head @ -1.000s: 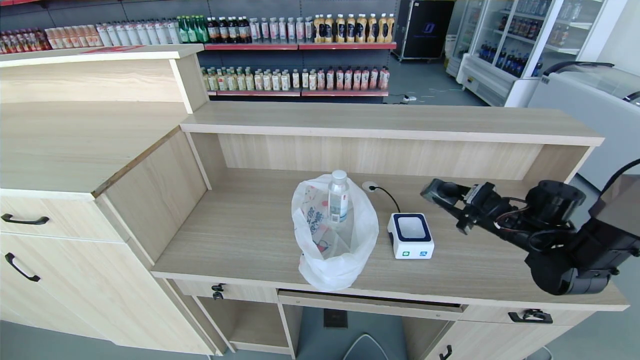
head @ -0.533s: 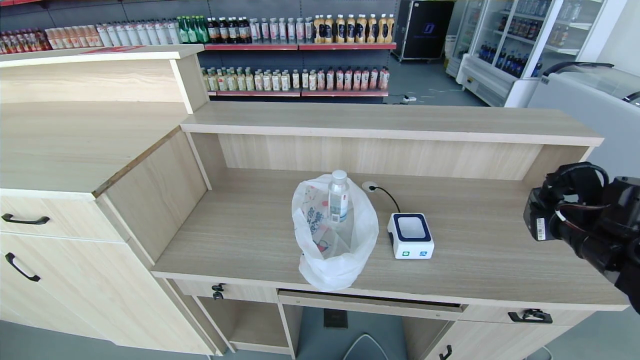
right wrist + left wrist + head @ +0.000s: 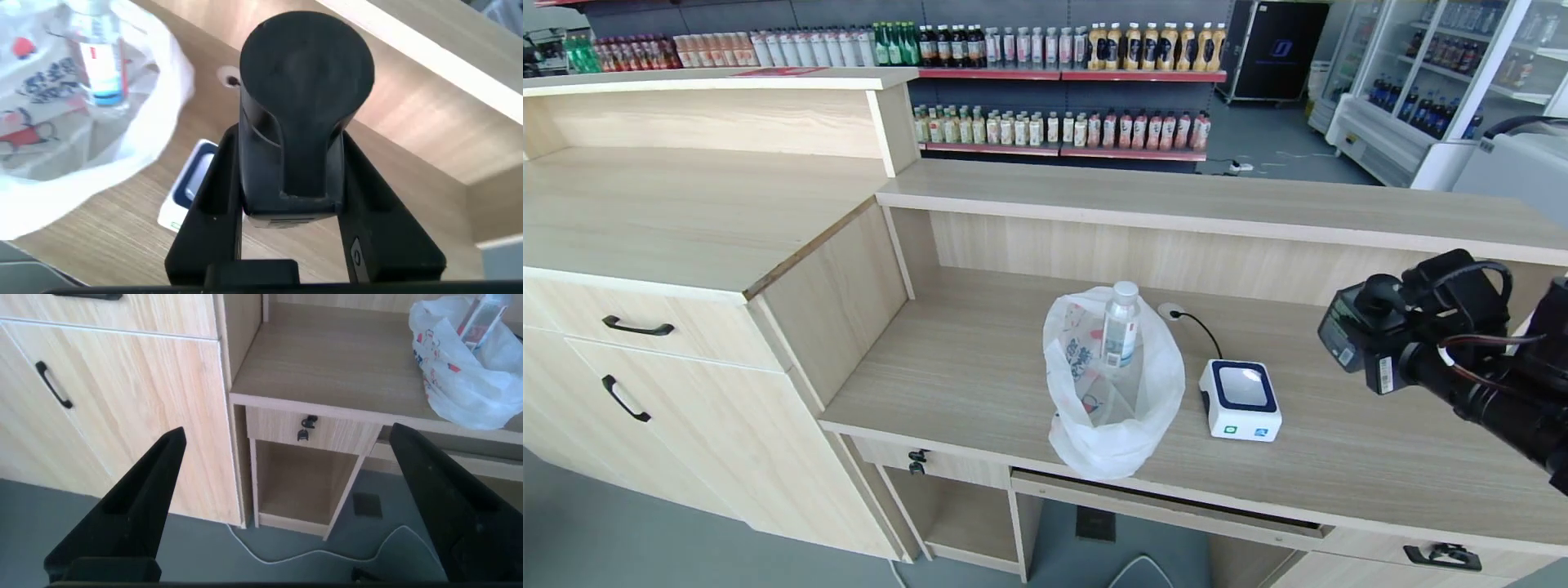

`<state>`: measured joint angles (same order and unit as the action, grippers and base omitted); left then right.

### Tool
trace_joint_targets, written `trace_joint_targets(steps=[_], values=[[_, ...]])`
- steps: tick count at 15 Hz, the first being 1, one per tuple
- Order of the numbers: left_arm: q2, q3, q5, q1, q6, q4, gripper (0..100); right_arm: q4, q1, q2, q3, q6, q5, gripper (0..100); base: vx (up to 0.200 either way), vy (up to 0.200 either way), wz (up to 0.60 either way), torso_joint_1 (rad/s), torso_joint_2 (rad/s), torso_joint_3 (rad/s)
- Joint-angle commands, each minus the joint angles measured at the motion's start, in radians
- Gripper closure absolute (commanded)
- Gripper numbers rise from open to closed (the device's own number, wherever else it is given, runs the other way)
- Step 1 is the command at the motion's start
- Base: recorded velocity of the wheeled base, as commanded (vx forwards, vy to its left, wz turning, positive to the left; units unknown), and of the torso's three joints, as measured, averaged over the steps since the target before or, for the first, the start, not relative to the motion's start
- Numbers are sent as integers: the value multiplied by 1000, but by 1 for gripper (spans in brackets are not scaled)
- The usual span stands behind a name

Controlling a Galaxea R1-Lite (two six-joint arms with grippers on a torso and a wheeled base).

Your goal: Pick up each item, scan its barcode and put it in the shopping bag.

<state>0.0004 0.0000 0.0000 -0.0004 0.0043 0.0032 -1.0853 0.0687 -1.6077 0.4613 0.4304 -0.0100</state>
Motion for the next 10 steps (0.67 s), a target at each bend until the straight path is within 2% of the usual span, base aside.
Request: trace_joint_targets(steps=[1,3,5,7,10], values=[[0,0,0,0,0,0,0,12,62,-24,0,5,-107,100,0,0,0,0,0,0],[0,0,0,0,0,0,0,5,75,-101,5,7,-314,100,0,0,0,0,0,0],[0,0,0,0,0,0,0,-53,68,-212,19,16,-403,100,0,0,0,0,0,0],[0,0,0,0,0,0,0,-123,56,-328,50,11,-416,100,0,0,0,0,0,0],[0,0,0,0,0,0,0,-177,51,-483,169,10,-499,100,0,0,0,0,0,0]])
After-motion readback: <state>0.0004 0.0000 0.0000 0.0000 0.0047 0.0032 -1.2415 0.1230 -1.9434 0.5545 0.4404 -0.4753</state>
